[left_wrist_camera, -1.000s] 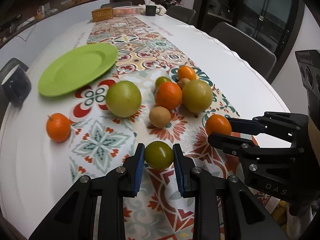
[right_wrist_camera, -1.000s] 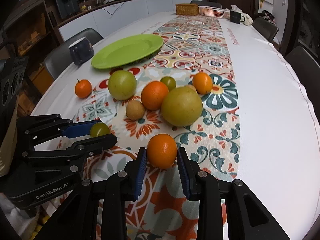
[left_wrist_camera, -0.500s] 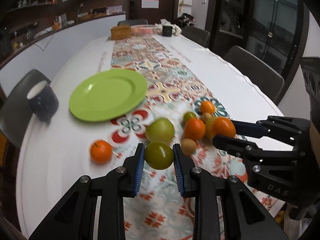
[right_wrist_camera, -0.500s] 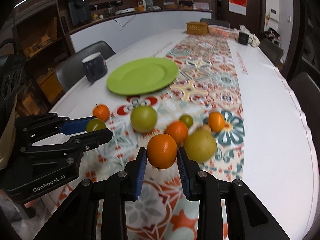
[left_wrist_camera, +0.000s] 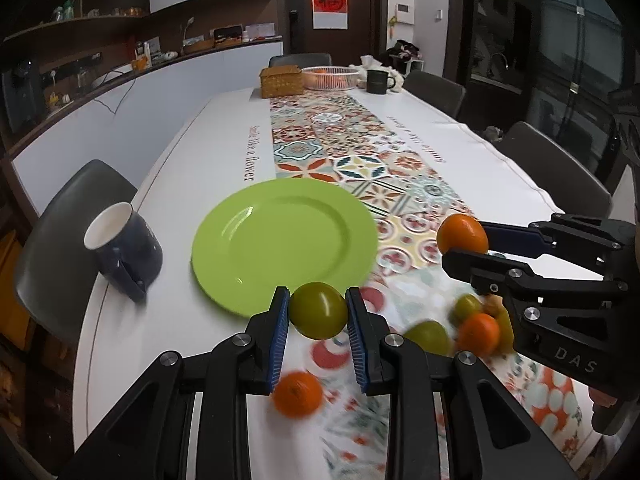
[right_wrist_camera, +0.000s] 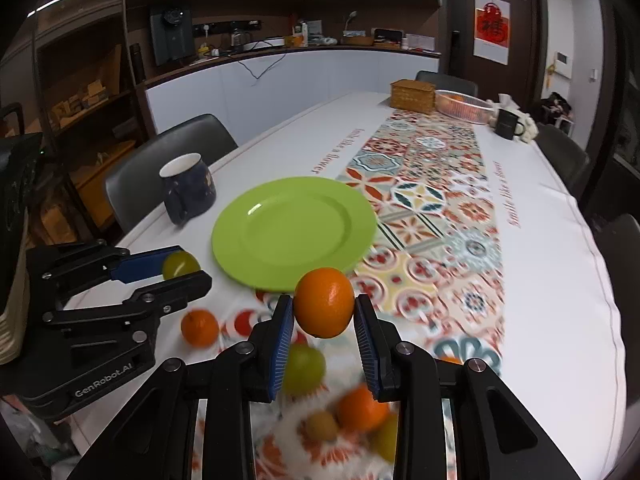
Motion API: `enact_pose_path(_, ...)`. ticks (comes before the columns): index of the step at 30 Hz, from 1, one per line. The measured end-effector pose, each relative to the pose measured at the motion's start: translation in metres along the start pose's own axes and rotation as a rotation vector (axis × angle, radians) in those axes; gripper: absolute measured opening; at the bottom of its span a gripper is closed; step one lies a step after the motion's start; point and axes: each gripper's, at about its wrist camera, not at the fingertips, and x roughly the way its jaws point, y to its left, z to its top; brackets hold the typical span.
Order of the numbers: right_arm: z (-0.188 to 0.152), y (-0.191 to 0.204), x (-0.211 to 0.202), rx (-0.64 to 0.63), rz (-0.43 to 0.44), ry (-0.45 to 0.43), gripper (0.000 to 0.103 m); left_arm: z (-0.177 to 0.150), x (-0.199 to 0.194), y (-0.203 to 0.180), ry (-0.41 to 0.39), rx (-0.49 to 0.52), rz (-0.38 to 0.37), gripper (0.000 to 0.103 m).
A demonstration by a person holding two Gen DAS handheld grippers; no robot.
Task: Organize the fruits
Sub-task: 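Carry the green tomato and orange to the green plate and release both, then move both grippers back toward the fruit on the runner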
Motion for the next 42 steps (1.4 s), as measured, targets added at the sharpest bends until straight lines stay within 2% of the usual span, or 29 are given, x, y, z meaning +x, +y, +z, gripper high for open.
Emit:
enact_pose_path(4,0.018,0.006,0.023,-0.03,0.015,0.015,0.032,0.013,0.02,0.015,0.031,0.008,-0.002,0.029)
enact_pose_path(11,0.037,0.013,0.075,-0.048,0.037,0.105,0.032,0.024,0.057,0.036,0.075,0.006,-0.012,0.029)
enact_pose_path(18,0.039,0.02,0.112,-0.044,0.045,0.18,0.032,0.021,0.092,0.049,0.163,-0.008,-0.017,0.029)
enact_pose_path(22,0.036,0.022,0.121,-0.048,0.036,0.201,0.032,0.017,0.1,0.053,0.181,-0.008,-0.005,0.029)
enact_pose_path(23,0.035,0.021,0.123,-0.049,0.031,0.201,0.032,0.016,0.1,0.052,0.181,-0.003,0.004,0.033)
enact_pose_path(24,0.034,0.021,0.122,-0.045,0.029,0.194,0.033,0.015,0.099,0.052,0.179,0.004,0.013,0.037)
enact_pose_path(25,0.034,0.02,0.121,-0.041,0.029,0.19,0.038,0.015,0.096,0.051,0.171,0.011,0.023,0.042)
enact_pose_path(27,0.033,0.017,0.114,-0.035,0.012,0.167,0.048,0.014,0.089,0.051,0.154,0.016,0.036,0.046)
enact_pose_path(33,0.029,0.007,0.078,-0.015,-0.015,0.095,0.048,0.013,0.049,0.043,0.086,-0.006,0.068,0.058)
enact_pose_path(37,0.019,-0.002,0.042,-0.006,-0.038,0.032,0.055,0.012,0.017,0.027,0.022,0.009,0.088,0.062)
enact_pose_path(42,0.009,-0.013,0.0,0.013,-0.035,-0.029,0.055,0.011,-0.023,0.003,-0.065,0.02,0.066,0.068)
